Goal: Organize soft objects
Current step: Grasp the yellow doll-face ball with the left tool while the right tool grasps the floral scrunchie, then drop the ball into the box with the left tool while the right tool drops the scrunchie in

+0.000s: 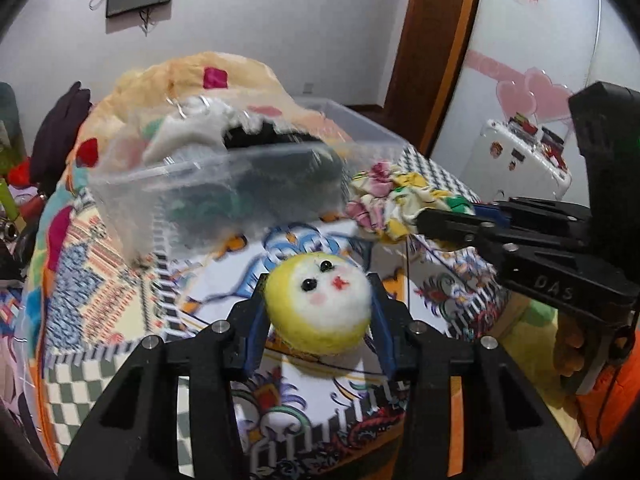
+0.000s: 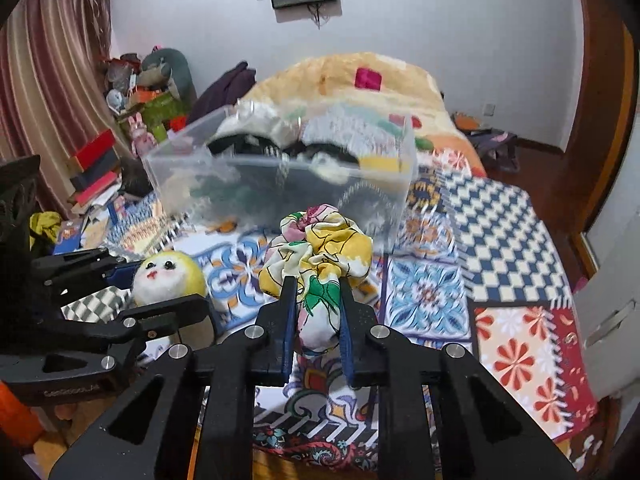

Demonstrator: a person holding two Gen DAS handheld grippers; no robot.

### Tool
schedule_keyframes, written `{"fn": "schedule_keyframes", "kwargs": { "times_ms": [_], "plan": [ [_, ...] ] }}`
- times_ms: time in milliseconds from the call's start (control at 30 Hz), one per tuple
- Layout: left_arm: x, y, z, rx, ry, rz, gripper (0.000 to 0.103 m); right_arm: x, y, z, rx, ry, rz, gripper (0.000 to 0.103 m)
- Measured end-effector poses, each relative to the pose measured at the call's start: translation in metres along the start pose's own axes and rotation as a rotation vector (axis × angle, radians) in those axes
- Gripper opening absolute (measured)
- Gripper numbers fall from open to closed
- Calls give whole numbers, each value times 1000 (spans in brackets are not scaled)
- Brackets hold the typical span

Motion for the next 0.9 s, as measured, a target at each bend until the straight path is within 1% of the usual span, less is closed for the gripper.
{"fn": "schedule_keyframes", "kwargs": {
  "times_ms": [267, 367, 467, 600, 767, 833, 900],
  "plan": [
    [-37, 31, -33, -56, -118, -44, 45, -34, 1, -25, 17, -108, -11, 16],
    [-54, 42, -42, -71, -154, -59, 45, -47, -1, -28, 22, -137, -16, 16],
    [-72, 52, -46, -104, -188, -65, 45, -60, 0, -27, 22, -159, -22, 16],
    [-89, 64, -37, -116, -189, -77, 45, -73, -2, -15, 19, -158, -22, 17],
    [-92, 76, -11, -141, -148, -83, 45, -79, -4, 12, 5, -109, -16, 17],
    [-91, 81, 0, -156, -127, -87, 45, -79, -6, 25, 15, -82, -16, 17],
    [-90, 84, 9, -152, -108, -95, 45, -79, -7, 35, 24, -63, -16, 17]
  ]
}}
Point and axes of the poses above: each gripper's, at about its wrist camera, not at the fingertips, and z roughly the way its jaws point, y to its left, x to its underside, the point moved 6 cm from there along z, roughly the way its jaws point, and after that the axes turned 13 degrees about y, right-handed, at the moved point
